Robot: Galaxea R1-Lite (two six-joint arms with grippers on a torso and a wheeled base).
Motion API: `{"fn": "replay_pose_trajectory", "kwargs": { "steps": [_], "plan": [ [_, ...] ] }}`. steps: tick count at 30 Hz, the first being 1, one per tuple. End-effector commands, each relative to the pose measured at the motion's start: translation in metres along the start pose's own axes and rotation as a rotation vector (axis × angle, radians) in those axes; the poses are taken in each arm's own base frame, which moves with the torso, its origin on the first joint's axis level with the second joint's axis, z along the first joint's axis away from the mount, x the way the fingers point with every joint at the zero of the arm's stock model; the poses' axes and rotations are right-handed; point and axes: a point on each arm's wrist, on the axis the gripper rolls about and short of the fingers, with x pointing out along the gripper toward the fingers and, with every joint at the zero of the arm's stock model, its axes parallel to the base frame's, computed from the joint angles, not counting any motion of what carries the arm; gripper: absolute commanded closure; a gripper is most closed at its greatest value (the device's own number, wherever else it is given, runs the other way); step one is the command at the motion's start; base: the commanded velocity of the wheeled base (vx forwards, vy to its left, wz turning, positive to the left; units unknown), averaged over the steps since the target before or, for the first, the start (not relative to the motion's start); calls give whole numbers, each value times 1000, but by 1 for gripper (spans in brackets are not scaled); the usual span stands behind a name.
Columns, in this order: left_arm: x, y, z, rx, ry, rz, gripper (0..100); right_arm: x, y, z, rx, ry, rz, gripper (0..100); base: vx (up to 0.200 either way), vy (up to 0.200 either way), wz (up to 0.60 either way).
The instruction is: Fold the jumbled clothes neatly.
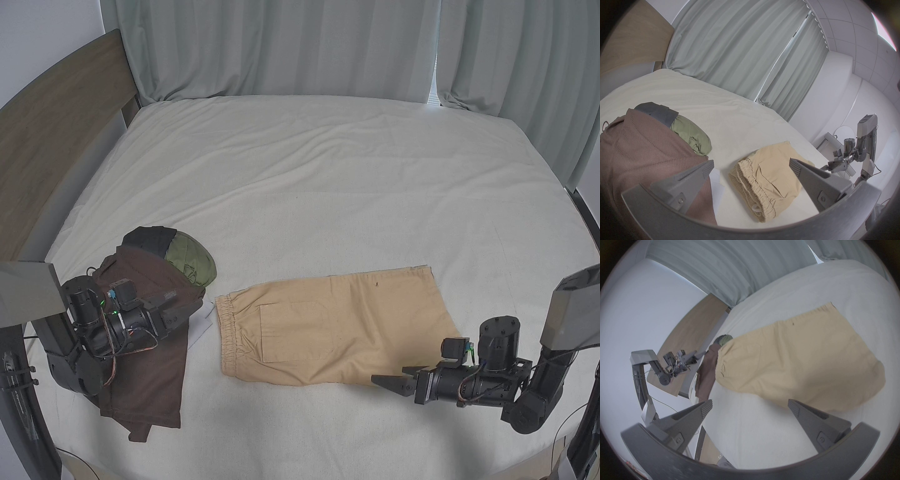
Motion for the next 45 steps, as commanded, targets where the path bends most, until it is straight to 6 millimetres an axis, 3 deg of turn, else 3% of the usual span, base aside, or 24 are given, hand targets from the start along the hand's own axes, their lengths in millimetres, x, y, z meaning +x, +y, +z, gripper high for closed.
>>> {"fn": "replay_pose_trajectory", "kwargs": {
  "steps": [1, 6, 14, 31, 39, 45],
  "plan": [
    [1, -4, -2, -5, 10, -15, 0, 3, -9, 17, 2, -62, 12, 0, 0, 0, 0],
    [1, -4, -3, -3, 13, -18, 0, 6, -30, 27, 26, -82, 16, 0, 0, 0, 0],
    [-1, -7, -3, -5, 18, -19, 0, -4, -52, 33, 61, -95, 4, 0, 0, 0, 0],
    [5, -9, -14, -24, 50, -31, 0, 21, -100, -6, 136, 30, -95, 0, 0, 0, 0],
    [5, -7, -16, -29, 53, -29, 0, 20, -104, -3, 131, 1, -97, 0, 0, 0, 0],
    [5, -9, -16, -32, 56, -33, 0, 4, -73, 18, 69, -62, -41, 0, 0, 0, 0]
  ]
}}
